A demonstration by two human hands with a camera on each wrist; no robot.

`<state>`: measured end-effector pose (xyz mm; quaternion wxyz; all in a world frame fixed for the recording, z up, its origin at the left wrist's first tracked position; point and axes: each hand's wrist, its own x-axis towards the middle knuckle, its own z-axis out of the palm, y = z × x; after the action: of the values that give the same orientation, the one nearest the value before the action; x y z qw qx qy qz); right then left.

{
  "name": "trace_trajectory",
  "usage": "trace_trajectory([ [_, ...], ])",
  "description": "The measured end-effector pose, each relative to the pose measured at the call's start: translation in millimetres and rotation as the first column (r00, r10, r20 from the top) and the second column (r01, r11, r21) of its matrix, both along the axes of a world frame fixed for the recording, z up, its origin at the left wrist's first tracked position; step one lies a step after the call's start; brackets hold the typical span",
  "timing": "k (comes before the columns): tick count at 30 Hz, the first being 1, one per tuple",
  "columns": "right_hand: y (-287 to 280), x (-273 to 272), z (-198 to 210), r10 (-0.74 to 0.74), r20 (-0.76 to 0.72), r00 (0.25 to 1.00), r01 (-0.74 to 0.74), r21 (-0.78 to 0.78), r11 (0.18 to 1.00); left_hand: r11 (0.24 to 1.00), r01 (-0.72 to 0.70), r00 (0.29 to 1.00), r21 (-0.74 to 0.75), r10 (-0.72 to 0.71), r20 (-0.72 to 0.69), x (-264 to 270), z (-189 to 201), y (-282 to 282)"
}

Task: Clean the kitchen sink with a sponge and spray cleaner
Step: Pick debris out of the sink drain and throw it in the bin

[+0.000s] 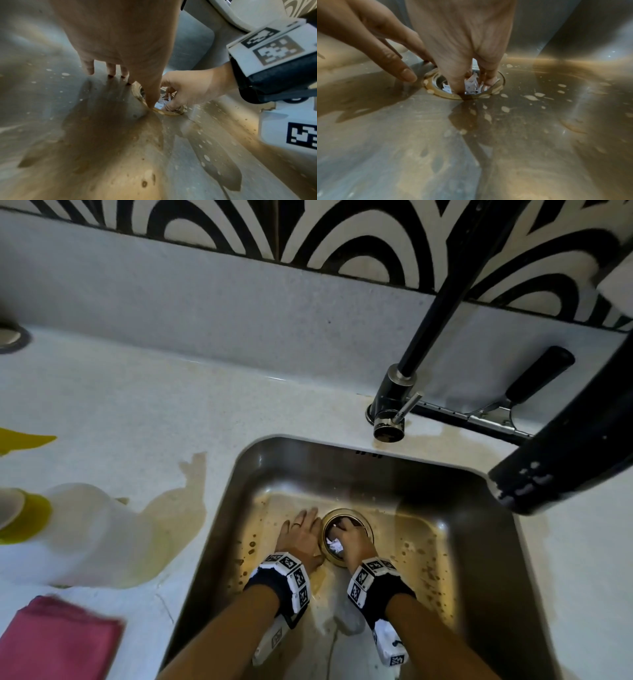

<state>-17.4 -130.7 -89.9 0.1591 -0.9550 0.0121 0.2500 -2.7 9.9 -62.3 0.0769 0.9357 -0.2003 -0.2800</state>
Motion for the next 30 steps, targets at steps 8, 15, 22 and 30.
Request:
trace_trajectory([
  [8, -1.2, 4.9, -0.6, -0.075, -0.071, 0.995, 0.074, -0.009, 0.997, 1.000, 0.019, 1.000, 0.023, -0.018, -0.006, -1.3, -1.7, -0.8],
  [15, -16.2, -1.3, 7.7, -0.255, -0.036, 0.966, 0.258, 0.111, 0.960, 0.999, 0.022, 1.000, 0.030, -0.022, -0.007, 2.1, -3.6, -1.9],
  [22, -49.3, -1.2, 22.6, -0.420, 0.057, 0.905, 0.388, 0.287, 0.876, 0.993, 0.005, 0.991, -0.115, 0.011, 0.135, 6.0, 1.0, -12.8],
  [30, -76.7, -5.6, 19.0, -0.584, 0.075, 0.808, 0.498, 0.444, 0.745, 0.979, 0.117, 0.991, -0.166, -0.126, -0.044, 9.6, -2.7, -49.4],
])
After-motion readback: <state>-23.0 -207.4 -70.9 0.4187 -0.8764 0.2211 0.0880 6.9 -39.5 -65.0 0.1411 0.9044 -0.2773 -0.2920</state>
